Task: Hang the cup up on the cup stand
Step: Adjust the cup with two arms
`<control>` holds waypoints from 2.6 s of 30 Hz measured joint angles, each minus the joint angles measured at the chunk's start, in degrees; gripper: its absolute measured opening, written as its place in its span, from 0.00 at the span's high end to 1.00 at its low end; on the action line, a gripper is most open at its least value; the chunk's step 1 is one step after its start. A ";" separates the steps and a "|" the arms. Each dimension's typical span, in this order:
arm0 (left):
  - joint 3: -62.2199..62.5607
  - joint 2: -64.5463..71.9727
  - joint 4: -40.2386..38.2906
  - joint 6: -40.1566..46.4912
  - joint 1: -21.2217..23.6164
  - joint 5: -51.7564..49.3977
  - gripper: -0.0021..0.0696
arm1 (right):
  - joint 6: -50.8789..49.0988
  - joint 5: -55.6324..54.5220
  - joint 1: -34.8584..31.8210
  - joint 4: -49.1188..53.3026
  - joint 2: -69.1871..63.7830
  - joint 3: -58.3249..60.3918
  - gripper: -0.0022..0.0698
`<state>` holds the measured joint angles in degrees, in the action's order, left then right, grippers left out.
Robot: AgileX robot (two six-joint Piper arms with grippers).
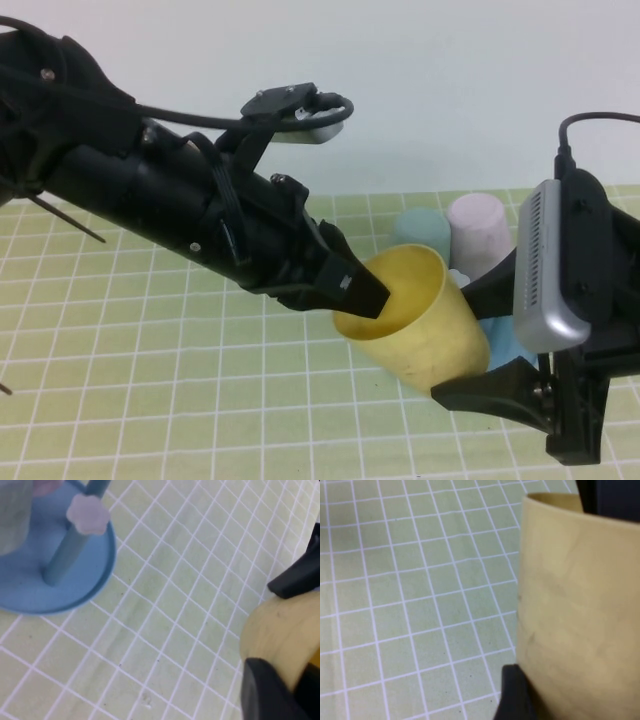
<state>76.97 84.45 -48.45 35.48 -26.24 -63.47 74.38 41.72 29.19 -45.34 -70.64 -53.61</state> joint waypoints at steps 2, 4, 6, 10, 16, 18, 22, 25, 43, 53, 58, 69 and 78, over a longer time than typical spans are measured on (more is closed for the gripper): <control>0.41 0.00 0.78 0.72 0.00 0.00 0.65 | 0.00 0.00 0.00 0.08 -0.12 0.00 0.27; 1.59 0.00 3.07 -0.30 0.00 -0.83 0.58 | 0.00 0.00 0.07 0.22 -0.21 0.00 0.27; 3.04 0.00 5.65 -0.60 0.00 -2.89 0.64 | -0.25 0.11 0.07 0.22 -0.21 0.00 0.27; 7.22 0.00 8.99 -0.69 0.00 -6.37 0.61 | -1.41 0.11 0.07 1.64 -0.21 0.00 0.27; 10.26 -2.99 12.50 0.79 0.00 -6.55 0.62 | -3.80 0.32 0.07 4.17 -0.21 0.00 0.27; 10.32 -4.40 12.50 1.56 0.00 -6.62 0.62 | -4.16 0.45 0.07 4.64 -0.21 0.00 0.27; 10.40 -6.28 11.99 3.10 0.00 -6.77 0.62 | -4.43 0.45 0.07 4.58 -0.21 0.00 0.27; 8.97 -7.55 11.38 5.57 -1.04 -6.66 0.62 | -5.40 0.45 0.07 2.34 -0.21 0.00 0.27; 6.02 -7.41 9.95 12.20 -6.38 -6.77 0.62 | -3.96 2.77 0.07 -3.88 -0.23 0.00 0.27; 6.02 -6.10 9.46 12.57 -6.38 -6.99 0.62 | 0.92 1.88 0.07 -9.74 -0.33 0.00 0.27; 6.02 -4.57 9.04 12.68 -6.38 -6.99 0.62 | 1.26 1.32 0.07 -10.09 -0.64 0.00 0.27; 6.02 -3.79 8.24 15.09 -6.52 -7.90 0.96 | 2.22 0.75 0.07 -10.18 -0.64 0.00 0.27; 5.92 -4.43 14.65 12.94 -6.27 -6.48 0.96 | -5.67 0.52 0.07 -8.60 -0.08 0.00 0.05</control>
<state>82.89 80.02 -33.79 48.42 -32.51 -69.95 68.71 42.23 29.26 -53.94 -70.72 -53.61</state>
